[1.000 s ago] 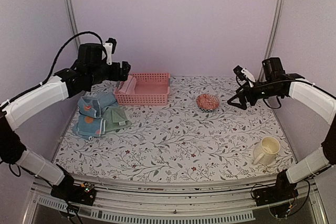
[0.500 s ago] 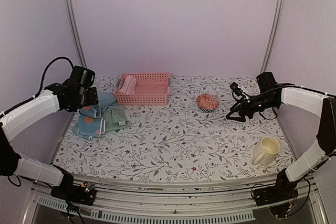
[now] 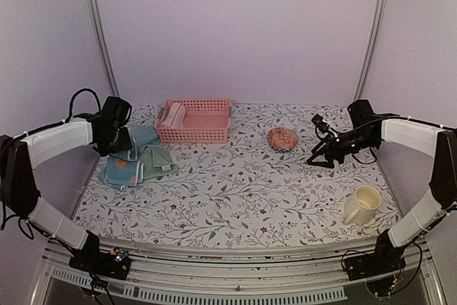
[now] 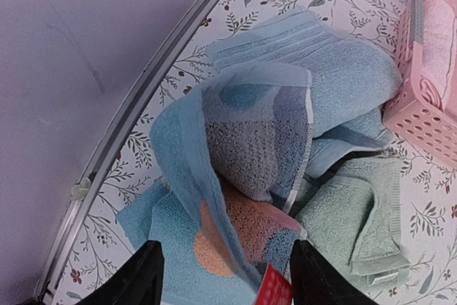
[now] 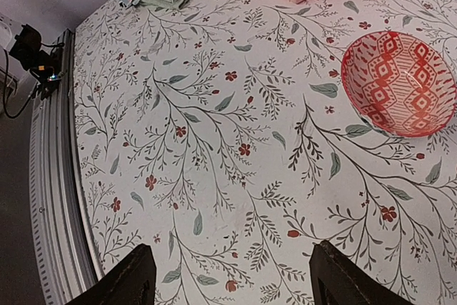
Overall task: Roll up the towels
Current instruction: Pick up the towel from the towel pile.
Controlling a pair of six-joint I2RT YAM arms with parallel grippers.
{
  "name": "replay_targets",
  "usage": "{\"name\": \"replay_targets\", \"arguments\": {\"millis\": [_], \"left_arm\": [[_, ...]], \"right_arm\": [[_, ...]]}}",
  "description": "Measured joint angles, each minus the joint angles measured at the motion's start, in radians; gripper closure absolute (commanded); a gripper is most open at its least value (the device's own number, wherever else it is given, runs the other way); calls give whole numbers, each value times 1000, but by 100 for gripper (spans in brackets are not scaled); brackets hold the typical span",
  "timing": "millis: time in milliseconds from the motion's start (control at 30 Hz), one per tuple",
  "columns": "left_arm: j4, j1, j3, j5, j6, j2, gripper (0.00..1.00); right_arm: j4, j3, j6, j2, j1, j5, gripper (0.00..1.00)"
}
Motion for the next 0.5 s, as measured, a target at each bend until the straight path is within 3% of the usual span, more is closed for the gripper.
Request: {"name": "replay_targets", "arguments": {"millis": [67,233,333,500], "left_arm": [[0,8,3,1,-2,16,54],[2,14,6,-8,-6,21,92],[-5,16,10,-35,8,0,100],[-13,17,100,-60,85,-91,100]], "right_arm": [[0,0,-3,6,0,0,24],[-7,0,-8,24,0,0,25],[-12,0,-10,30,0,0,26],[-19,2,-14,32,0,0,26]]}}
